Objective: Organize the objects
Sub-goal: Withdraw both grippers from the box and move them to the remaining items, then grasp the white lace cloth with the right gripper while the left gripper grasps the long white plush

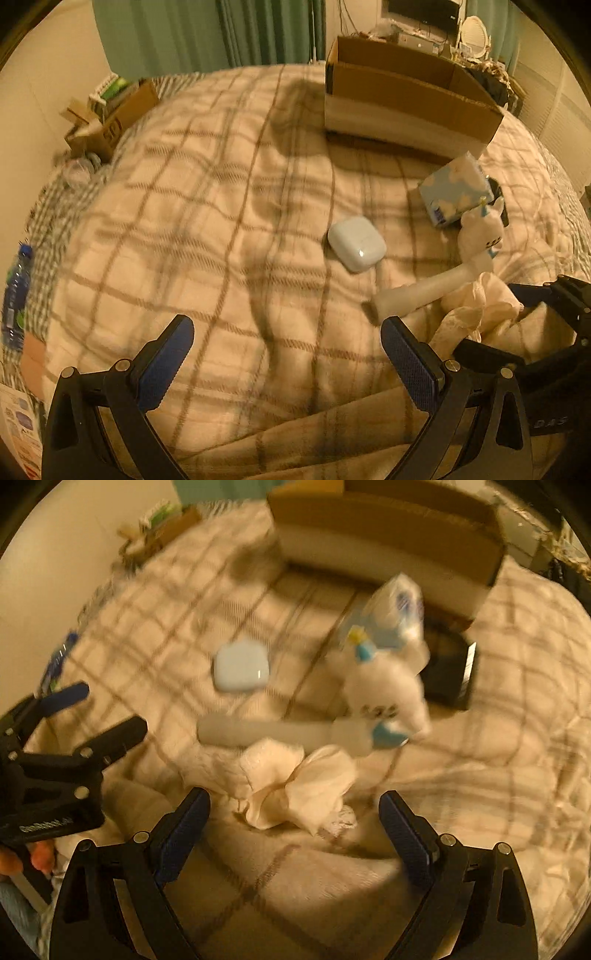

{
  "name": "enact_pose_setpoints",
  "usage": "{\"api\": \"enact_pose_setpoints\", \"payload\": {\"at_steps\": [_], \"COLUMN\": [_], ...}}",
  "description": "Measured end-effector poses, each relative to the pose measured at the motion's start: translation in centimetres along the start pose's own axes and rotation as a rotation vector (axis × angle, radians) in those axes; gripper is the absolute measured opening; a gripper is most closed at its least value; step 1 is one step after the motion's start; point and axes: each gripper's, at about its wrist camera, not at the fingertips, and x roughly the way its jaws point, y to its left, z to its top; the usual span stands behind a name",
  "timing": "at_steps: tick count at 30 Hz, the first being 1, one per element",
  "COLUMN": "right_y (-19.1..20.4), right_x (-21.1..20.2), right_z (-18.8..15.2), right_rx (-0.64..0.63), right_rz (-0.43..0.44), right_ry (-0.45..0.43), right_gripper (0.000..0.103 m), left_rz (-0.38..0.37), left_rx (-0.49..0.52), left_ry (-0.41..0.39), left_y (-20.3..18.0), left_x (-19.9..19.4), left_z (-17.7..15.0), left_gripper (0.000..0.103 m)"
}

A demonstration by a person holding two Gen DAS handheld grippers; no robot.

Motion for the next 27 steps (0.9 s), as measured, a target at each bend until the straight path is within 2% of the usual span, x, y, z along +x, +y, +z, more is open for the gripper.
{"api": "enact_pose_setpoints", "payload": {"at_steps": [1, 2, 3, 5, 8, 11, 17, 22, 24, 27], "right_y": [0.0, 0.0, -0.1, -0.4, -1.4, -2.8, -6.0, -8.5, -8.8, -9.0], "right_x": [0.2, 0.2, 0.1, -0.6, -3.1, -5.4, -8.1, -8.5, -8.2, -7.5], "right_z": [0.0, 0.0, -0.1, -0.3, -0.4, -0.4, -0.2, -0.3, -0.4, -0.6], "right_rx": [-0.002, -0.002, -0.002, 0.004, 0.041, 0.075, 0.123, 0.172, 0.177, 0.182], "right_rz": [-0.001, 0.002, 0.011, 0.008, -0.020, -0.067, -0.146, -0.163, -0.160, -0.149], "right_ry": [0.005, 0.006, 0.005, -0.013, -0.098, -0.155, -0.209, -0.221, -0.214, -0.203], "right_gripper": [0.076, 0.056, 0.046, 0.015, 0.008, 0.008, 0.007, 0.007, 0.007, 0.007], "left_rz": [-0.005, -0.008, -0.008, -0.006, -0.004, -0.007, -0.047, -0.112, -0.147, -0.200], "left_rx": [-0.001, -0.001, 0.003, 0.016, 0.068, 0.154, 0.226, 0.310, 0.326, 0.304], "left_ry": [0.004, 0.005, 0.005, 0.001, -0.008, -0.020, 0.008, 0.065, 0.108, 0.128], "left_y": [-0.1, -0.1, -0.3, -0.7, -2.2, -4.8, -8.0, -11.1, -11.8, -11.5], "left_x": [0.1, 0.2, 0.2, 0.0, -0.2, -0.2, 1.8, 4.2, 5.2, 5.9], "left_z": [0.0, 0.0, 0.0, 0.1, 0.6, 1.3, 2.6, 2.3, 1.8, 1.9], "left_gripper": [0.103, 0.103, 0.103, 0.103, 0.103, 0.103, 0.103, 0.101, 0.097, 0.082]}}
